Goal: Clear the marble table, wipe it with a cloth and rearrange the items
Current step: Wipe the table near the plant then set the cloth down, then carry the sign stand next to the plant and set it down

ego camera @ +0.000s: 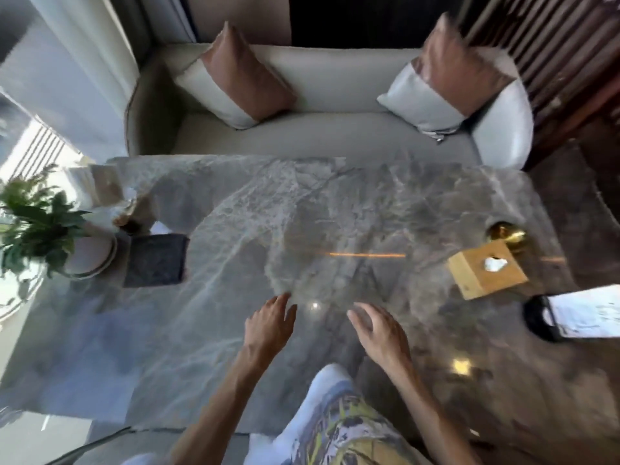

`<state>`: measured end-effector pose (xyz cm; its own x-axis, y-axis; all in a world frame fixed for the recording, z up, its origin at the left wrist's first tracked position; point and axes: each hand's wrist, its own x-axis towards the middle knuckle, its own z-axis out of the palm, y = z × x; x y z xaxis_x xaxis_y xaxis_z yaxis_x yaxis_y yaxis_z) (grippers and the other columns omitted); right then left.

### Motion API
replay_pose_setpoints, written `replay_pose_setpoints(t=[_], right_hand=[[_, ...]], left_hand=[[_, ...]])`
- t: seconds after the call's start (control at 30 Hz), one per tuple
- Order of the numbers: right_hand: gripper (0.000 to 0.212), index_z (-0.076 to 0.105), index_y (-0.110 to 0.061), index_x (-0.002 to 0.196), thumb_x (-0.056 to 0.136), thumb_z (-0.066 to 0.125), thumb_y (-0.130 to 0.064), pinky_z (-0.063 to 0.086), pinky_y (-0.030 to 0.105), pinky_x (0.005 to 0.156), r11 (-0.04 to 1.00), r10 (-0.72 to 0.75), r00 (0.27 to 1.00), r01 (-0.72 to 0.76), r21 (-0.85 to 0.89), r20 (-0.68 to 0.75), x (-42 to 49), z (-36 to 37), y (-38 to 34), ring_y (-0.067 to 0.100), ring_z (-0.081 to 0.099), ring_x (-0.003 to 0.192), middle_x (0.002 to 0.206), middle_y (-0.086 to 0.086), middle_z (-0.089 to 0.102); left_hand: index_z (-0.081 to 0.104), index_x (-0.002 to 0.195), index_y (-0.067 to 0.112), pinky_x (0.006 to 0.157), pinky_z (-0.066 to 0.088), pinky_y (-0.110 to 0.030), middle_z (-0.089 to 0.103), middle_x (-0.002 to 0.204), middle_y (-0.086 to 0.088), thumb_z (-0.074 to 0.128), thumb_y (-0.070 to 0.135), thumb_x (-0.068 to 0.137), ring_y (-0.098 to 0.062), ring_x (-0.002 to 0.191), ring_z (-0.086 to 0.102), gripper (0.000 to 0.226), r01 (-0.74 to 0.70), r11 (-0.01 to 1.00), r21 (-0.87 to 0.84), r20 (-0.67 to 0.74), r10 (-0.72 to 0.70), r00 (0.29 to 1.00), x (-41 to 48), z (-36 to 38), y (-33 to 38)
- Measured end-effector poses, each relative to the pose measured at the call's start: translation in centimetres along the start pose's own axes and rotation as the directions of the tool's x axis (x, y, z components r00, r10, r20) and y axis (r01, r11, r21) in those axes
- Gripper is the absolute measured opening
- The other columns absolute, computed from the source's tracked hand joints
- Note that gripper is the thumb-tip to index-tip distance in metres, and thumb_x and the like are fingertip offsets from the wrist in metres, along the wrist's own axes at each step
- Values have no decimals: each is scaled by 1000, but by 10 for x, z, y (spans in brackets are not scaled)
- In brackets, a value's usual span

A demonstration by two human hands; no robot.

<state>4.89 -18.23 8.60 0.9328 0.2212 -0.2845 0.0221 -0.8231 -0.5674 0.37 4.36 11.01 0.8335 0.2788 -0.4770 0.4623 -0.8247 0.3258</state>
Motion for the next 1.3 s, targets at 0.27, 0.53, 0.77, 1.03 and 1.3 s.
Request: replay_pose_setpoints(t=[0.27,0.53,0.77,1.03,1.3], right_hand=[[30,67,-29,112,94,51,-47,46,26,89,988,129,991,-132,80,34,-50,-66,85,9,62,110,115,-11,67],[30,67,-32,113,96,48,-47,49,27,92,890,403,907,-357,283,-124,-108,-99,130,5,63,109,116,-11,70],[34,68,-28,115,95,49,-49,51,29,93,821,496,858,-415,393,-131,-128,-122,183,6,64,106,113,-11,70],[31,73,-16,83,94,56,-40,52,33,73,598,707,675,-410,689,-212,-91,-201,310,19,67,82,79,-1,73],[43,58,-5,130,88,65,-9,47,33,100,540,653,757,-439,719,-28,-31,-225,410,21,62,113,127,11,63]], left_hand=[[53,132,31,94,48,-39,63,132,3,39,42,100,-25,119,61,37,-184,981,66,123,175,977,-29,44,93],[58,126,27,91,49,-38,67,126,-2,41,34,98,-29,116,63,33,-412,907,85,198,390,899,-27,67,153],[59,128,30,94,49,-38,68,125,0,46,33,97,-28,117,62,33,-392,920,23,190,381,905,-34,85,215],[63,121,21,92,50,-40,68,122,-7,45,29,99,-31,111,64,29,-441,898,-6,206,432,878,-20,120,380],[13,155,27,111,39,-48,24,160,-9,59,5,89,-34,142,35,83,-777,604,179,207,749,630,8,169,534]])
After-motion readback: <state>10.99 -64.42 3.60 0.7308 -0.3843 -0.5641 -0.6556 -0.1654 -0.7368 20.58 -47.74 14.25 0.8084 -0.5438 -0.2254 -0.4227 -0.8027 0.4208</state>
